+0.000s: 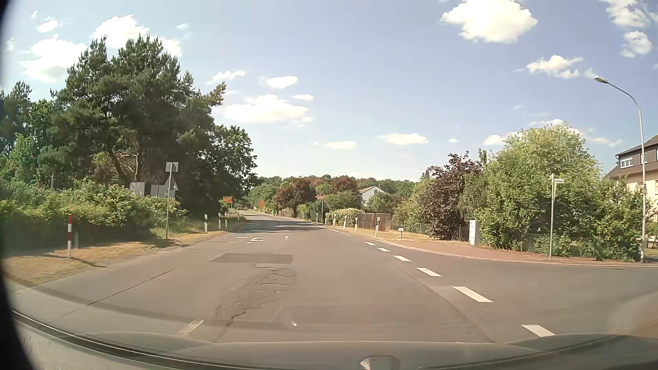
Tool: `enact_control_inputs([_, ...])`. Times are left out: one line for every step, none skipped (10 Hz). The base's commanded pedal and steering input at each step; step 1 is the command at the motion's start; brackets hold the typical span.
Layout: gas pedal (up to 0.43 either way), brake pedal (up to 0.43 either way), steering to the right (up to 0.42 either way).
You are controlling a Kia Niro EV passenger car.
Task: Follow the waypoints while adhering to traffic rules and regulations
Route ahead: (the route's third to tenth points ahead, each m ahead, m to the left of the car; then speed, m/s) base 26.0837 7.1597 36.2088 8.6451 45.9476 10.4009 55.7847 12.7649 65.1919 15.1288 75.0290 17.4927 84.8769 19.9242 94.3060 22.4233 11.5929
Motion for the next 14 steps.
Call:
enact_control_inputs([0.079, 0.03, -0.021])
enact_control_inputs([0.079, 0.03, -0.026])
enact_control_inputs([0.079, 0.03, -0.03])
enact_control_inputs([0.079, 0.03, -0.03])
enact_control_inputs([0.079, 0.03, -0.03])
enact_control_inputs([0.098, 0.03, -0.031])
enact_control_inputs([0.098, 0.03, -0.031])
enact_control_inputs([0.098, 0.03, -0.029])
enact_control_inputs([0.098, 0.03, -0.029])
enact_control_inputs([0.098, 0.03, -0.024])
enact_control_inputs([0.11, 0.03, -0.012])
enact_control_inputs([0.11, 0.03, -0.011])
enact_control_inputs([0.11, 0.03, -0.015])
enact_control_inputs([0.11, 0.03, -0.019])
